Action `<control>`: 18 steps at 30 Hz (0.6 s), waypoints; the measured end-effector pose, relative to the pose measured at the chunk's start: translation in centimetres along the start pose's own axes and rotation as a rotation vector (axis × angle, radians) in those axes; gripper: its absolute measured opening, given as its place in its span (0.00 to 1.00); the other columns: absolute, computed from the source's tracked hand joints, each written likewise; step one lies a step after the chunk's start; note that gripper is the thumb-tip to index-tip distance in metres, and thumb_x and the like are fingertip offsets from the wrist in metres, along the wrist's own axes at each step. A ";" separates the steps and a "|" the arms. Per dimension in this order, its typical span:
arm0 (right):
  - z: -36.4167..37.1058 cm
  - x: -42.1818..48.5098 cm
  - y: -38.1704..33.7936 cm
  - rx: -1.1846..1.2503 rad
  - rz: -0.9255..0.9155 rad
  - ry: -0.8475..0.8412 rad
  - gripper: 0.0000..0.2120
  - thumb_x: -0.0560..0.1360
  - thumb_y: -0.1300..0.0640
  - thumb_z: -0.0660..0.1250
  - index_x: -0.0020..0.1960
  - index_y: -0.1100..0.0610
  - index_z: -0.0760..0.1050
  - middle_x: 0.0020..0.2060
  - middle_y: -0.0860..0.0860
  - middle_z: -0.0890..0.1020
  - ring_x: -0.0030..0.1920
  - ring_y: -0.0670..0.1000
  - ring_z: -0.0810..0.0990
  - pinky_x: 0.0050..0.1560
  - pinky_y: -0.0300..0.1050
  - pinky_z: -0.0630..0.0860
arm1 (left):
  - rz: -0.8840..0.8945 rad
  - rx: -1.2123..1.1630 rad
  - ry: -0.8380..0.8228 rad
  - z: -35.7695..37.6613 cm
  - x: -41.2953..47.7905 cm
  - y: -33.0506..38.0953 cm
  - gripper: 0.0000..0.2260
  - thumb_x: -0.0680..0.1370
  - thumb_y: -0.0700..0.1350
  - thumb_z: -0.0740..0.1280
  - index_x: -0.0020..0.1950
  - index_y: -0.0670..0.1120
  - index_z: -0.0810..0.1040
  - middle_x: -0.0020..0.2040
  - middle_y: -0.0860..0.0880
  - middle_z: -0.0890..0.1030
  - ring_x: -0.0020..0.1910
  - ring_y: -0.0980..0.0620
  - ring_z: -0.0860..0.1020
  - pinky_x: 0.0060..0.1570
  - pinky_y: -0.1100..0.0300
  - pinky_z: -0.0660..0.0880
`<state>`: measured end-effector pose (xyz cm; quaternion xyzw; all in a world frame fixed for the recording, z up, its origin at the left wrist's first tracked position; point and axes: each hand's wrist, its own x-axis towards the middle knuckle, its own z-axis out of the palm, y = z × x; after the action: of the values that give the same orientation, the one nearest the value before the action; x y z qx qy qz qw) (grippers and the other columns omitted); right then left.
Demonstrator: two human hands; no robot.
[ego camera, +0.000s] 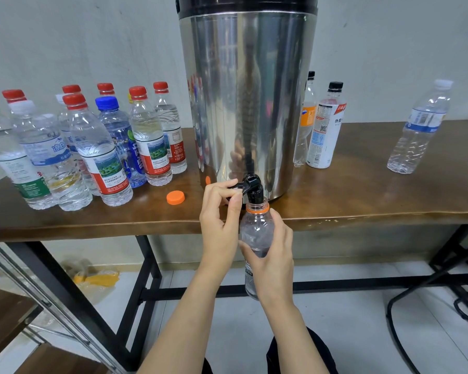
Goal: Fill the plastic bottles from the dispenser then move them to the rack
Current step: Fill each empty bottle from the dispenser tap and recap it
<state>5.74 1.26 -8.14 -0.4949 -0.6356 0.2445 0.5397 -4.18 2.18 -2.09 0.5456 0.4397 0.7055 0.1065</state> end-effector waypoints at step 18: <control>0.1 0.0 0.3 0.027 0.009 -0.009 0.40 0.70 0.57 0.78 0.75 0.46 0.61 0.64 0.43 0.68 0.60 0.36 0.68 0.48 0.18 0.66 | 0.007 0.013 -0.004 0.0 0.0 0.0 0.04 0.80 0.38 0.64 0.48 0.43 0.78 0.55 0.48 0.78 0.59 0.53 0.77 0.61 0.63 0.70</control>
<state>5.71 1.40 -8.46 -0.4894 -0.6324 0.2576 0.5424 -4.25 2.21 -2.09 0.5491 0.4423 0.7019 0.1014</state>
